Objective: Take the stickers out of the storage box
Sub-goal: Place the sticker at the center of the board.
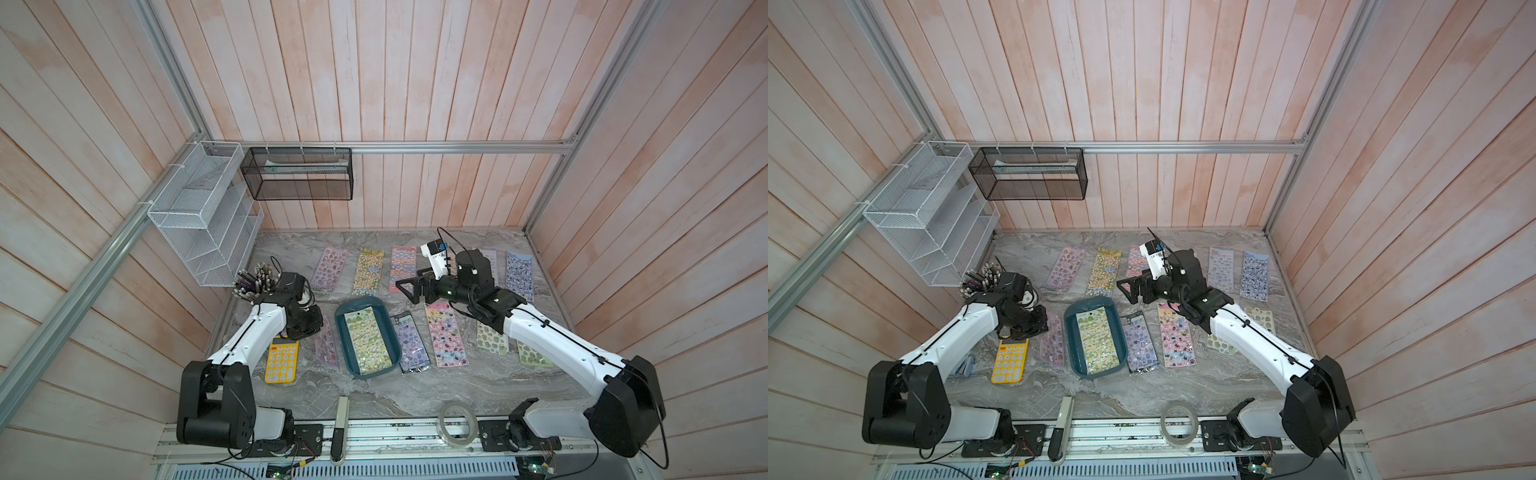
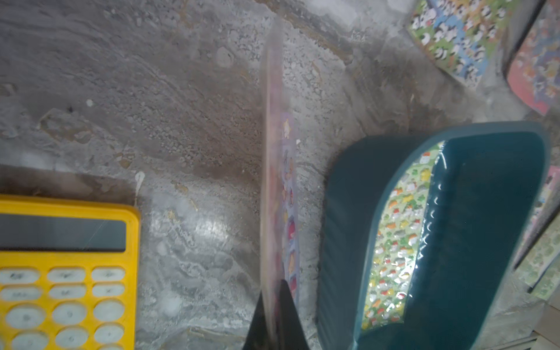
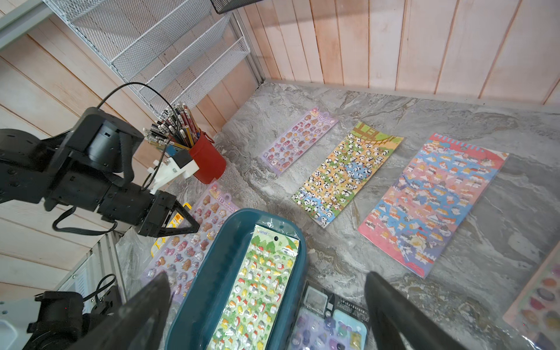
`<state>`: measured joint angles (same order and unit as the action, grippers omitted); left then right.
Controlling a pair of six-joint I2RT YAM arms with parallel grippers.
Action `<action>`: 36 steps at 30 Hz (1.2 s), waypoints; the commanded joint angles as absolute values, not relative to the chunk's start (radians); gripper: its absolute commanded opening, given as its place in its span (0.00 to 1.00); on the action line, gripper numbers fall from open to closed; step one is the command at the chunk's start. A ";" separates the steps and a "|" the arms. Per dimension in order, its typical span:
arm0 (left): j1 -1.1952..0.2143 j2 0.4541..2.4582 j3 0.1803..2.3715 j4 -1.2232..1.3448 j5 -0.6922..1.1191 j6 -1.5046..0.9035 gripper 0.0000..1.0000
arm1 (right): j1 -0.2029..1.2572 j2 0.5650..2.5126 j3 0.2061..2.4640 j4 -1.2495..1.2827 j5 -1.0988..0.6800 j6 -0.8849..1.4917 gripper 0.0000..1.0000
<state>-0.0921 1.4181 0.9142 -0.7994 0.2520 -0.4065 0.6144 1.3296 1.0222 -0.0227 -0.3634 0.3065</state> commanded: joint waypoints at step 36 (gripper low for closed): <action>-0.193 1.474 0.849 -0.613 0.157 -0.571 0.08 | 0.612 1.288 0.976 0.020 -0.282 0.321 0.86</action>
<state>-0.1902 1.4467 0.8867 -0.6666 0.1242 -0.5358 0.6144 1.2919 0.9752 0.0063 -0.2634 0.3214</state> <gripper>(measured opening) 0.088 0.860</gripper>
